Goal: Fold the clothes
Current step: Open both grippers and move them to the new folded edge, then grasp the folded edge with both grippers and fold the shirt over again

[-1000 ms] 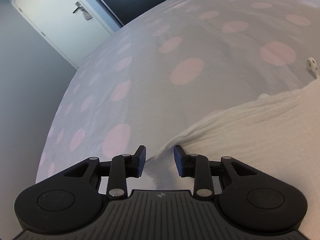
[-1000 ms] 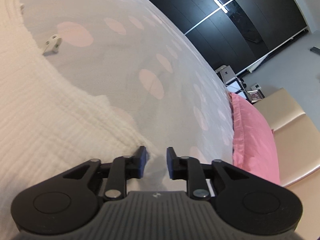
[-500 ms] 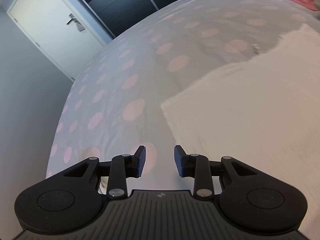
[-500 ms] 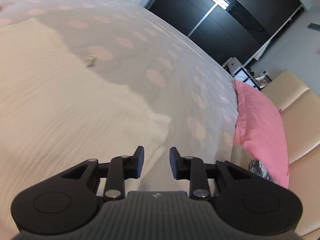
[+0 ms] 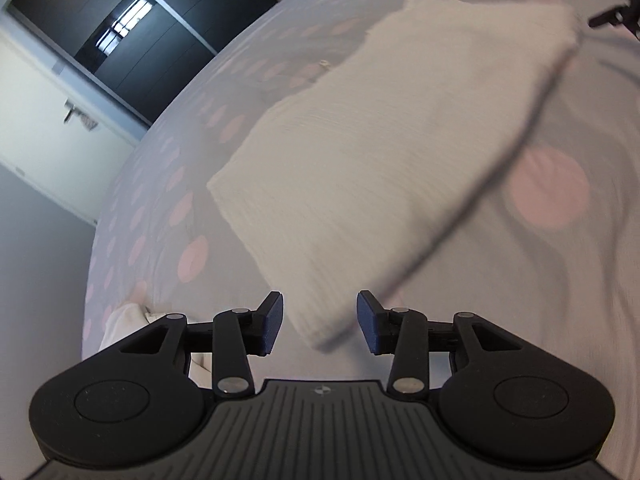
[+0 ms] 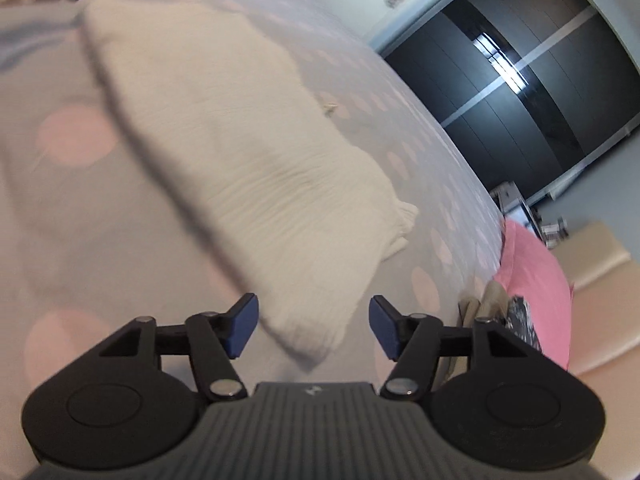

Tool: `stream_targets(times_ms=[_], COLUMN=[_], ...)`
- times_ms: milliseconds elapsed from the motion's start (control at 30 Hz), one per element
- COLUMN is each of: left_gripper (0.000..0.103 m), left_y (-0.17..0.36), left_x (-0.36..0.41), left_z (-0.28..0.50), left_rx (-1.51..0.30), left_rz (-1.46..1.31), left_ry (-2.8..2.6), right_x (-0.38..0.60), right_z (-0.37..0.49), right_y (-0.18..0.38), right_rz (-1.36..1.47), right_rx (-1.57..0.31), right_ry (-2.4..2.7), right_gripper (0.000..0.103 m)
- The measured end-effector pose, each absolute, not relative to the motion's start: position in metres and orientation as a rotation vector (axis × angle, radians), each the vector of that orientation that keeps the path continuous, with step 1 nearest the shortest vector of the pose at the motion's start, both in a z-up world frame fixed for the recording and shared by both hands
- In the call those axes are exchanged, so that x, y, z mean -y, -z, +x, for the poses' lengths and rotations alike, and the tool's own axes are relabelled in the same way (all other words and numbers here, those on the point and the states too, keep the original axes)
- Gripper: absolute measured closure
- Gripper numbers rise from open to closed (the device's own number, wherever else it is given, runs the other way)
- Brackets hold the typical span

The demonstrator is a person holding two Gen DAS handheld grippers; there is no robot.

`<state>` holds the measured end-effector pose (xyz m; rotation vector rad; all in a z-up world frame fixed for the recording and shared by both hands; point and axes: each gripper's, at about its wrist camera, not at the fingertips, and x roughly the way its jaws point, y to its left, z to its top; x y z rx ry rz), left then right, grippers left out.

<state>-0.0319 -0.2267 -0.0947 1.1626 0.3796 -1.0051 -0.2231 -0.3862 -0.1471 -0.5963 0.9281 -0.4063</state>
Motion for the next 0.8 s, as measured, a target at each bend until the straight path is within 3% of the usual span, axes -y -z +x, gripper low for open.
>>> stream_targets(times_ms=[400, 500, 700, 767, 800], left_gripper=[0.059, 0.058, 0.059, 0.064, 0.071], left_y=[0.179, 0.193, 0.200, 0.201, 0.202], left_x=[0.229, 0.238, 0.264, 0.272, 0.275], left_z=[-0.052, -0.051, -0.038, -0.033, -0.033], left_rx=[-0.090, 0.017, 0.027, 0.014, 0.007], left_rz=[1.489, 1.530, 1.498, 1.478, 1.478], left_ry=[0.907, 0.884, 0.834, 0.812, 0.809], right_x=[0.367, 0.372, 0.383, 0.387, 0.389], right_z=[-0.223, -0.218, -0.208, -0.204, -0.203], right_y=[0.208, 0.212, 0.215, 0.216, 0.217], right_rz=[-0.933, -0.941, -0.935, -0.932, -0.931], right_rx=[-0.998, -1.001, -0.989, -0.984, -0.981], right_ry=[0.342, 0.338, 0.342, 0.343, 0.344], right_gripper=[0.039, 0.043, 0.044, 0.051, 0.062])
